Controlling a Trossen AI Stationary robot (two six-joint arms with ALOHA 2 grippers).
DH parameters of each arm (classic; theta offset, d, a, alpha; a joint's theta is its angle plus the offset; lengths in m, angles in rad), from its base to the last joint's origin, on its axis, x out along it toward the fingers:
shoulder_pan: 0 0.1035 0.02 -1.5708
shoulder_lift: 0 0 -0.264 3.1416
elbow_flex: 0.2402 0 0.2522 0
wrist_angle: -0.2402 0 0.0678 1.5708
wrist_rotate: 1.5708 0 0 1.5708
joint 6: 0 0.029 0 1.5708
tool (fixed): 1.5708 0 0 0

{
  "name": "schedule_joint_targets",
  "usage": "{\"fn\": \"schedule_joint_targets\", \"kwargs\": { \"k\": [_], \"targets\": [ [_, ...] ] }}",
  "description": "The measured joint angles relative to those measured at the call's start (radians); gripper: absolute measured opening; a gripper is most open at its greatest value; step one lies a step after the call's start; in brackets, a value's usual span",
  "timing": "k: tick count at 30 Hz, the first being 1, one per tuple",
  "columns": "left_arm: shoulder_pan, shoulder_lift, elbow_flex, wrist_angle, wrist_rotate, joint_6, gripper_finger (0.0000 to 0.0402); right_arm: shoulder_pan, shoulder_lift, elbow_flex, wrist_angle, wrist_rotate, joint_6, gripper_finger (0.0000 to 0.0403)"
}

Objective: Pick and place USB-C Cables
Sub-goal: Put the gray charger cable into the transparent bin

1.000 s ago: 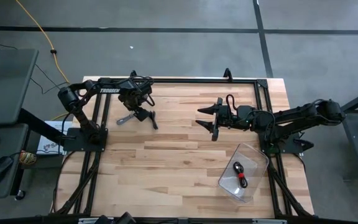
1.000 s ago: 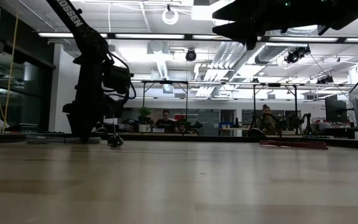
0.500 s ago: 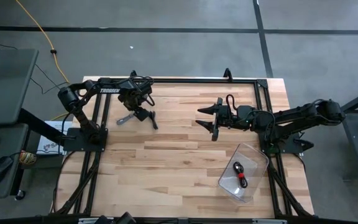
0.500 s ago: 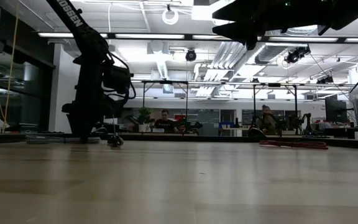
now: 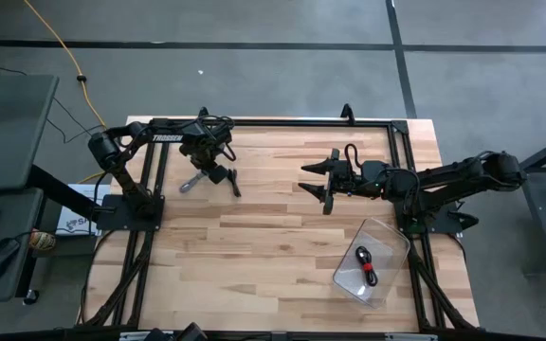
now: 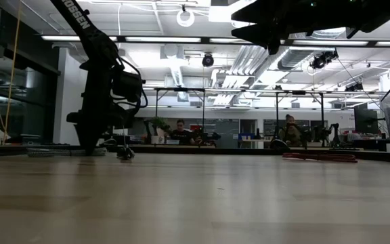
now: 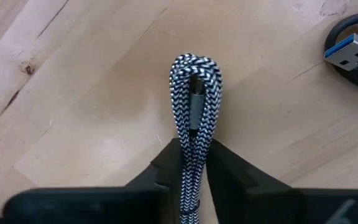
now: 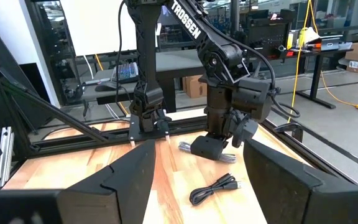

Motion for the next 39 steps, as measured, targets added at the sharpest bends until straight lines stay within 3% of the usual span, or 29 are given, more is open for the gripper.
{"fn": "schedule_joint_targets", "kwargs": {
  "k": [7, 24, 33, 39],
  "targets": [
    [0.0, -0.002, 0.001, 0.012, -0.001, 0.0, 0.0004, 0.0, 0.0, 0.0, 0.0, 0.0, 0.0, 0.0236],
    [0.0, -0.024, 0.001, 0.082, 0.001, 0.038, 0.0005, 0.0, 0.0, 0.0, 0.0, 0.0, 0.0, 0.0236],
    [0.0, -0.261, 0.001, 0.241, 0.01, 0.042, 0.0005, 0.0, 0.0, 0.0, 0.0, 0.0, 0.0, 0.0236],
    [-0.026, -0.466, 0.001, 0.374, 0.1, 0.038, 0.0005, 0.0, 0.0, 0.0, 0.0, 0.0, 0.0, 0.0236]
  ]
}}
